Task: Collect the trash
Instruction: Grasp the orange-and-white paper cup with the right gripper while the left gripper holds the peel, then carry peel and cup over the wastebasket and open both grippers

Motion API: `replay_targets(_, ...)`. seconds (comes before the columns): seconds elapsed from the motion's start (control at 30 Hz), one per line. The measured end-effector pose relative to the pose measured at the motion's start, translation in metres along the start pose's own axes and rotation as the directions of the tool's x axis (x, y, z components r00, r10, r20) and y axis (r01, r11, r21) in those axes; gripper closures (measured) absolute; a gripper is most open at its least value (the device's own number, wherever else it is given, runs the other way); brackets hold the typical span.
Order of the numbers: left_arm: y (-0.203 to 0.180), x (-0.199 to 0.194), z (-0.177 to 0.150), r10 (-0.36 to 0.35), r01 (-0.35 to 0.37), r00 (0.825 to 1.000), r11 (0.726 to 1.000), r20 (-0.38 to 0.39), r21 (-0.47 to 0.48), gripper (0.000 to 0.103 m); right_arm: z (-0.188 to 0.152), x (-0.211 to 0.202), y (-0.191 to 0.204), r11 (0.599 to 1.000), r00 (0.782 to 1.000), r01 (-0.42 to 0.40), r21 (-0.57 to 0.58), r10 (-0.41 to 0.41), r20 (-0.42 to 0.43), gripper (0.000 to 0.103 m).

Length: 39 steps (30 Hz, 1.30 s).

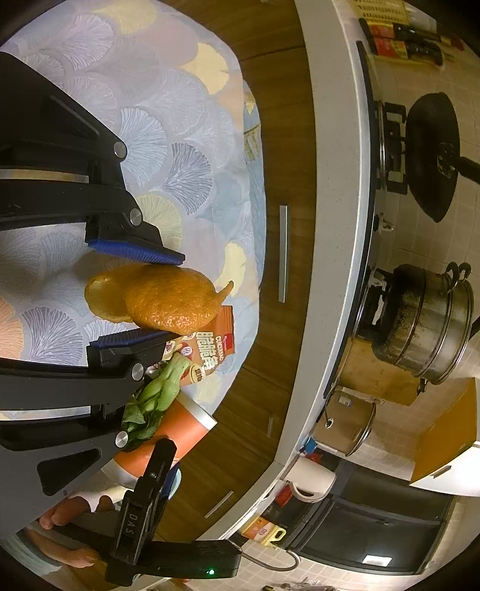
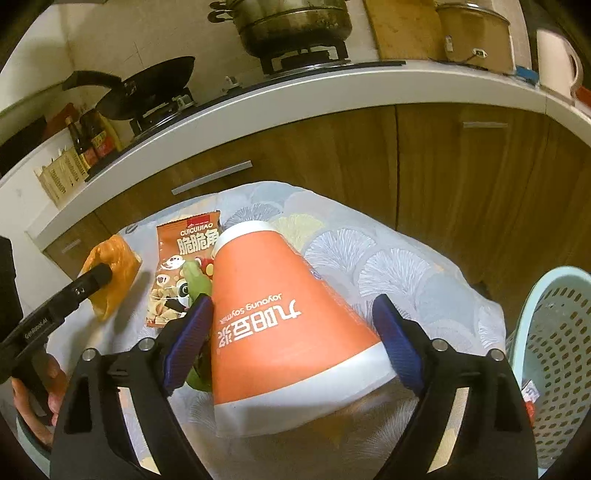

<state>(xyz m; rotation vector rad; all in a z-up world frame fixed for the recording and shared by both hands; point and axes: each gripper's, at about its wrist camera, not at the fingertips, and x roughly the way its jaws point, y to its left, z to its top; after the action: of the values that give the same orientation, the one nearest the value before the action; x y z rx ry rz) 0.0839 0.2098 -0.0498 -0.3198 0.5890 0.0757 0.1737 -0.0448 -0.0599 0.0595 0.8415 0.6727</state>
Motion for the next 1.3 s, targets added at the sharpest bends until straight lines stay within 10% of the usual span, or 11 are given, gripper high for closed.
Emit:
replay_targets(0.17,-0.001,0.000,0.000,-0.007,0.007,1.000,1.000,0.000,0.001,0.072,0.000,0.015,-0.005,0.999,0.996,0.042,0.022,-0.040,-0.079,0.010)
replay_targets(0.33,-0.001,0.001,0.000,-0.014,0.014,1.000,1.000,-0.002,0.000,0.072,-0.003,0.006,0.011,0.997,0.998,0.066,-0.046,-0.067,-0.020,0.032)
replay_targets(0.37,-0.002,0.000,0.000,-0.015,0.015,1.000,1.000,0.000,0.002,0.072,-0.004,0.002,0.013,0.997,0.998,0.059,-0.055,-0.059,-0.001,0.054)
replay_targets(0.87,-0.053,-0.019,0.006,-0.112,0.107,0.992,0.989,0.050,0.103,0.072,-0.018,-0.066,-0.013,0.993,0.983,0.119,-0.012,-0.116,0.143,0.055)
replay_targets(1.3,-0.190,-0.017,0.019,-0.329,0.318,0.944,0.921,0.012,0.226,0.072,-0.019,-0.184,-0.081,0.947,0.908,0.319,0.028,-0.314,0.277,0.055)
